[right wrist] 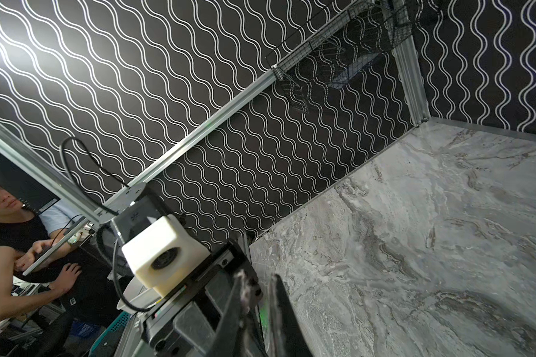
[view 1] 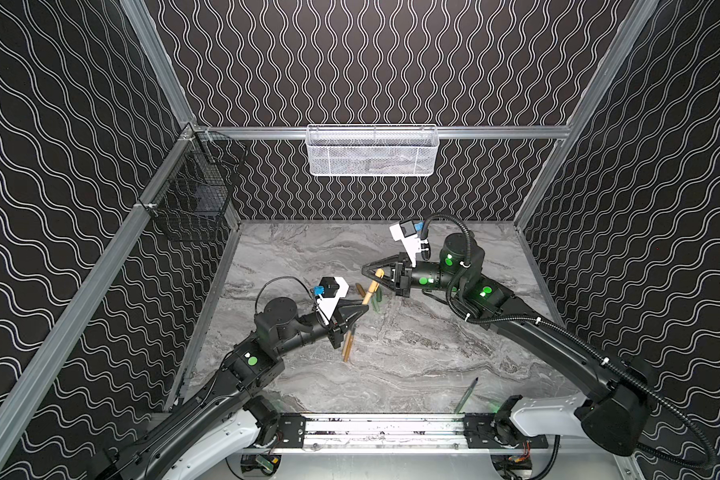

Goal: Insert the pens into the pen caps
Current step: 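Open the right gripper and draw it back from the capped pen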

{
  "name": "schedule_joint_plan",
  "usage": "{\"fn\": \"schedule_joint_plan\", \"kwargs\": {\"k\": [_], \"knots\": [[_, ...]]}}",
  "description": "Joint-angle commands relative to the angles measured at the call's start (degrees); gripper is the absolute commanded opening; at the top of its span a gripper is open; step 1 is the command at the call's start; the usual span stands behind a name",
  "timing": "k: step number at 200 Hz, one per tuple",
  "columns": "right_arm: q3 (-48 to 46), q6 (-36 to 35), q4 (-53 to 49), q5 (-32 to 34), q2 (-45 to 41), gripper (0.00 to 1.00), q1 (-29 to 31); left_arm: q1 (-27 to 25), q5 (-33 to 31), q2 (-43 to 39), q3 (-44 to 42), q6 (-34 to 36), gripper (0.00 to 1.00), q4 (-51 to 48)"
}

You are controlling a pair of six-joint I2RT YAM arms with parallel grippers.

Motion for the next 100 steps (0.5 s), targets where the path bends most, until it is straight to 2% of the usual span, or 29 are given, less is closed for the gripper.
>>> {"fn": "schedule_joint_plan", "kwargs": {"k": [1, 51, 100], "knots": [[-0.91, -1.35, -4.84, -3.20, 0.17, 0.00, 1.32, -0.04, 4.79, 0.41, 2.16, 1.23, 0.00, 11.47], [-4.72, -1.99, -3.91, -2.86, 0.00, 0.00, 5.04, 0.00, 7.83, 3.51, 7.10, 1.77, 0.00, 16.89], [-7.41, -1.30, -5.57, -1.51, -1.14, 0.00, 5.44, 0.27, 6.82, 4.41, 9.47, 2.48, 0.00, 20.45]]}}
